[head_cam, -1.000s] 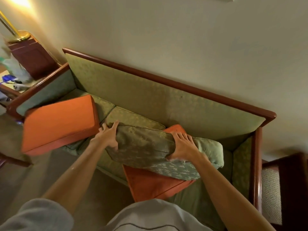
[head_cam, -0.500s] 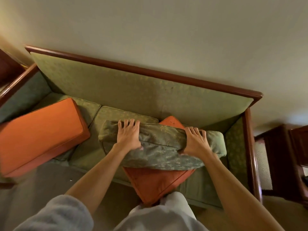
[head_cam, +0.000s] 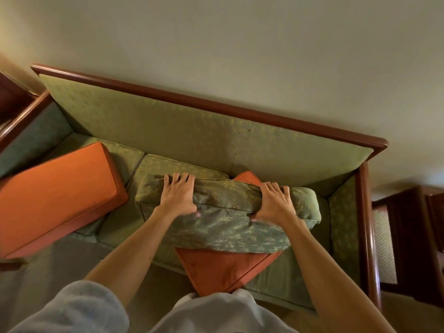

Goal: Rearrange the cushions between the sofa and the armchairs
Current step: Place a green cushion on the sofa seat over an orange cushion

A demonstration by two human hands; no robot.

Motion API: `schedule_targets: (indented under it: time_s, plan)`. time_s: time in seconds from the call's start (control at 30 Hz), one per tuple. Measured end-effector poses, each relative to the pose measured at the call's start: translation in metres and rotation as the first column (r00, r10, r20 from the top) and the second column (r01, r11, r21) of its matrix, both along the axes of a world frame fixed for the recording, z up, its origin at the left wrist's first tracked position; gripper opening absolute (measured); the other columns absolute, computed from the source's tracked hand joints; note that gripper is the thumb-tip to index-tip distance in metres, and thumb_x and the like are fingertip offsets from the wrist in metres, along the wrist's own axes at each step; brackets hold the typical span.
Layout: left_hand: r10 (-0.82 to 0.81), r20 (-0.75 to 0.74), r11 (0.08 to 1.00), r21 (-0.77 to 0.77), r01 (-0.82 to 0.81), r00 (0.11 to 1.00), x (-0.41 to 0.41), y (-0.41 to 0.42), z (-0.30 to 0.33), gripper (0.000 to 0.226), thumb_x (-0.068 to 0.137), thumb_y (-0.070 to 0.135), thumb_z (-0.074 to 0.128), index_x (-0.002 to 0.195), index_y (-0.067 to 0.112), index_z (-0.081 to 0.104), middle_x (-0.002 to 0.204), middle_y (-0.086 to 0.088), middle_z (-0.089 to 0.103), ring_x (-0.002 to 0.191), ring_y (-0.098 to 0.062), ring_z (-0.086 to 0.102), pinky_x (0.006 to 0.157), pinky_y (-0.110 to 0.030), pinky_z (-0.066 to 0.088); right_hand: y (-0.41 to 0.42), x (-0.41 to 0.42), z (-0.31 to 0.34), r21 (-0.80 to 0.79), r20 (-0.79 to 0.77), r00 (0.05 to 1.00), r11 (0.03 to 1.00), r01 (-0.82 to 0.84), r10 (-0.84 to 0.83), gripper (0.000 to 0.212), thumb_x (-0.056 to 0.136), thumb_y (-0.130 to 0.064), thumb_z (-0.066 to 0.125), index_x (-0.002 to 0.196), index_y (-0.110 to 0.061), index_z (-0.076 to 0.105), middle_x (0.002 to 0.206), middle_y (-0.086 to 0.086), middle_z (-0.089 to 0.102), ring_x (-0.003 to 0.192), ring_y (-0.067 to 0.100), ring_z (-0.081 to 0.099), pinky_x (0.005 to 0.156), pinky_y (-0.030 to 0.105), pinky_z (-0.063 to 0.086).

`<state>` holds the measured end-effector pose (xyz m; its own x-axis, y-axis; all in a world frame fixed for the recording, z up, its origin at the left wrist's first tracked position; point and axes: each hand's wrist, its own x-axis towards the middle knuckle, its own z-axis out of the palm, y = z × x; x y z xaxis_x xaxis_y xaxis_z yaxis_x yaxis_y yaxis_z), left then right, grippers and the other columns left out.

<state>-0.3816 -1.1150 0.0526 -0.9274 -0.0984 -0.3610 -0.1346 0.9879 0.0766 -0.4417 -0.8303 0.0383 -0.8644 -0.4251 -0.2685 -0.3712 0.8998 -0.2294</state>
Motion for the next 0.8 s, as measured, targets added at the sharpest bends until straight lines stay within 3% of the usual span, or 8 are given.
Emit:
schedule_targets:
  time_s: [0.2, 0.47, 0.6, 0.8]
  plan:
    - [0.022, -0.003, 1.000, 0.008, -0.022, 1.000, -0.003, 0.002, -0.002, 0.111, 0.058, 0.062, 0.087, 0.144, 0.016, 0.034, 0.146, -0.004, 0.041, 0.140, -0.034, 0.029, 0.120, -0.059, 0.014, -0.002, -0.010, 0.001, -0.009, 0.072, 0.997, 1.000, -0.008, 0.008, 0.100, 0.053, -0.063, 0.080, 0.135, -0.018, 0.043, 0.141, 0.001, 0.050, 0.136, 0.027, 0.038, 0.116, 0.054, 0.022]
    - [-0.003, -0.021, 1.000, 0.030, 0.004, 1.000, -0.003, -0.009, -0.002, 0.107, 0.060, 0.064, 0.085, 0.143, 0.016, 0.036, 0.146, -0.003, 0.041, 0.140, -0.032, 0.029, 0.119, -0.057, 0.015, -0.013, -0.017, 0.002, 0.018, 0.077, 0.997, 1.000, -0.010, 0.009, 0.089, 0.052, -0.060, 0.079, 0.127, -0.022, 0.048, 0.135, -0.003, 0.052, 0.130, 0.023, 0.040, 0.115, 0.050, 0.022]
    - [-0.042, -0.043, 0.997, 0.061, 0.045, 0.998, -0.009, -0.030, -0.007, 0.102, 0.059, 0.068, 0.082, 0.138, 0.018, 0.042, 0.139, 0.000, 0.046, 0.134, -0.028, 0.034, 0.116, -0.056, 0.019, -0.034, -0.023, 0.012, 0.043, 0.096, 0.995, 0.999, 0.020, -0.024, 0.082, 0.052, -0.055, 0.080, 0.121, -0.022, 0.051, 0.126, -0.003, 0.055, 0.125, 0.022, 0.043, 0.111, 0.048, 0.024]
    - [-0.156, -0.070, 0.978, 0.132, 0.164, 0.985, -0.051, -0.096, -0.010, 0.093, 0.052, 0.078, 0.078, 0.121, 0.020, 0.056, 0.123, 0.006, 0.059, 0.122, -0.020, 0.049, 0.104, -0.049, 0.030, -0.082, -0.041, 0.038, 0.035, 0.056, 0.996, 0.997, 0.065, -0.067, 0.087, 0.050, -0.049, 0.084, 0.126, -0.027, 0.049, 0.125, -0.006, 0.058, 0.121, 0.019, 0.045, 0.106, 0.044, 0.026]
